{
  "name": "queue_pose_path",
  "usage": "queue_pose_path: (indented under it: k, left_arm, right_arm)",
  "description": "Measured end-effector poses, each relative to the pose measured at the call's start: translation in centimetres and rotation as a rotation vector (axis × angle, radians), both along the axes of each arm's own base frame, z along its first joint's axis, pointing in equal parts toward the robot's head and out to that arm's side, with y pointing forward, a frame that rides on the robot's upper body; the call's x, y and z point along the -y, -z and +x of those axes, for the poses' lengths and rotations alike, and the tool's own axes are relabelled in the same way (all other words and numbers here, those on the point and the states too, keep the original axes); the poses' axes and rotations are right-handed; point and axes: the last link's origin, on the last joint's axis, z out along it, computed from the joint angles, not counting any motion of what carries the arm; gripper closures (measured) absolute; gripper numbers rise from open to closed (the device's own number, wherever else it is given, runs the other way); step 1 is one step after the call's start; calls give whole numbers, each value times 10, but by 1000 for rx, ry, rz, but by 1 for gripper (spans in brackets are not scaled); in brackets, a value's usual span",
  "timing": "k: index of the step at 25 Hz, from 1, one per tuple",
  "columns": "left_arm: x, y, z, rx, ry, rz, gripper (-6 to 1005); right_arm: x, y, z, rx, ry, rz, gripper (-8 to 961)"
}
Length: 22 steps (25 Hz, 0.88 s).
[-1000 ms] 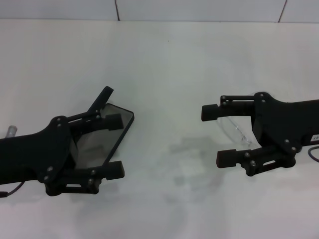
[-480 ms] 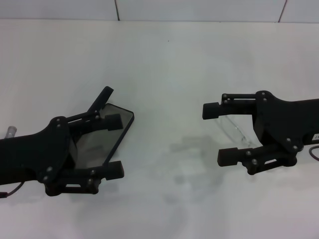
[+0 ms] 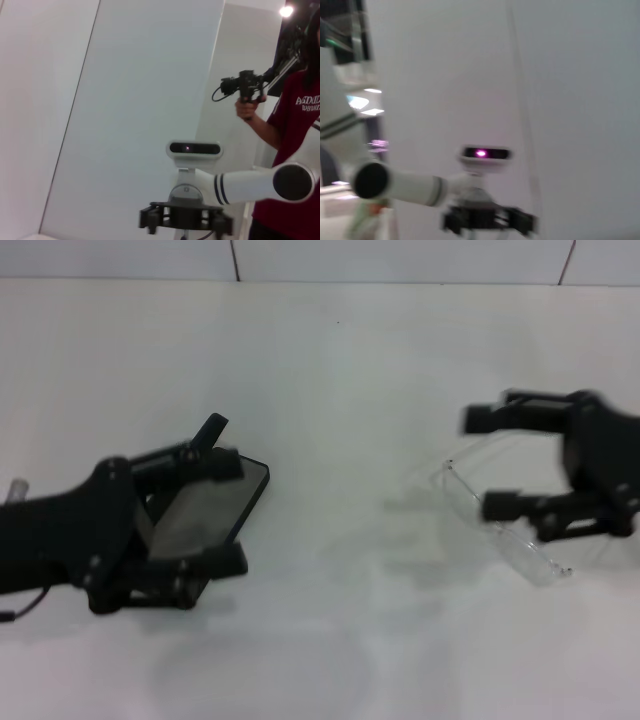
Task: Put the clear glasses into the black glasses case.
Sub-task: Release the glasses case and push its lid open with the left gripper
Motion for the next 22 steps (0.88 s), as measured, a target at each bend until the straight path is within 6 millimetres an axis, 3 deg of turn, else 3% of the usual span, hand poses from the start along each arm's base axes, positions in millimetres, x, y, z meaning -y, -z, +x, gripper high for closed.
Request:
queue_pose_path:
  k: [4,10,15,20,22]
  left_arm:
    - [-12,-8,13,-20,-6,20,234]
    - [-52,-22,53,-215,-151,-6,254]
    - [-88,-34,85,-362,-371,-100,268]
    - [-109,-32,99,-537,-548,-112,268]
    - [-113,-23,103,-694,-627,-95,268]
  right_arm:
    - [-3,-31,25,11,100,155,140]
    - [7,-65,56,0,202,265,143]
    - [18,-69,64,-15,212,278,145]
    - [24,-66,69,-21,208,281,146]
    - [25,-66,70,-20,207,284,146]
